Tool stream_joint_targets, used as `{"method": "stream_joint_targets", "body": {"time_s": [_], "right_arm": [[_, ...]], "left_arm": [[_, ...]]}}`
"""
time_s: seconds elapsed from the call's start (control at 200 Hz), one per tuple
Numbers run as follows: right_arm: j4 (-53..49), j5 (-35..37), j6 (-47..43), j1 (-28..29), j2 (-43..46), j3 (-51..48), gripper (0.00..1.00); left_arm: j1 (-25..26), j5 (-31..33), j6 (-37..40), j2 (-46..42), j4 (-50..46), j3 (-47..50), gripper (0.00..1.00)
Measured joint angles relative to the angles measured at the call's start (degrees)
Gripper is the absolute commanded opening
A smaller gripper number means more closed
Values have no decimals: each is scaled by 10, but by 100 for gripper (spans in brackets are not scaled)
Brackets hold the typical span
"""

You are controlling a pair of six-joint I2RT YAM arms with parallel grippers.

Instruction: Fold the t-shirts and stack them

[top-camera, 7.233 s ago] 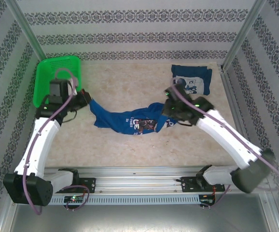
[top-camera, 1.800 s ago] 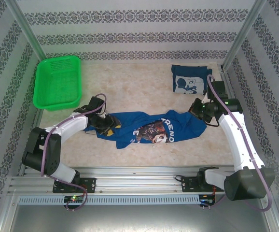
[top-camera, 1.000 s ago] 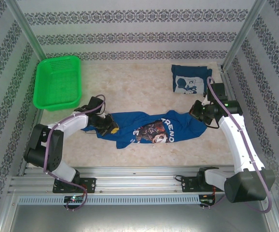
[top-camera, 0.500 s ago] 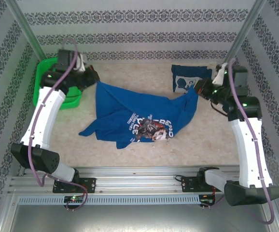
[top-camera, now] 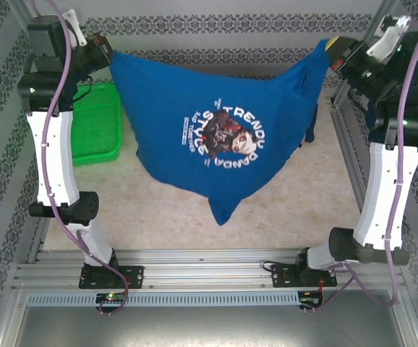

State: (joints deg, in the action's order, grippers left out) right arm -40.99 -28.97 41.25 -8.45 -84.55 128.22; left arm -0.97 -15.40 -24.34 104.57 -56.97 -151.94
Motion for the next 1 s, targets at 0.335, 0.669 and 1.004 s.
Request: {"method": "stream_joint_targets", "body": {"time_s": [0.335, 0.669, 1.004], "right_arm": [[5, -24, 52, -5, 21, 68, 0], [5, -38, 66, 26, -60, 99, 0], [19, -75, 123, 37, -359, 363, 0]], "left_arm": [[-8, -9, -1, -63, 47, 28, 0], [-14, -76, -70, -6, 119, 26, 0], [-32, -167, -248, 202, 251, -34, 0]]}}
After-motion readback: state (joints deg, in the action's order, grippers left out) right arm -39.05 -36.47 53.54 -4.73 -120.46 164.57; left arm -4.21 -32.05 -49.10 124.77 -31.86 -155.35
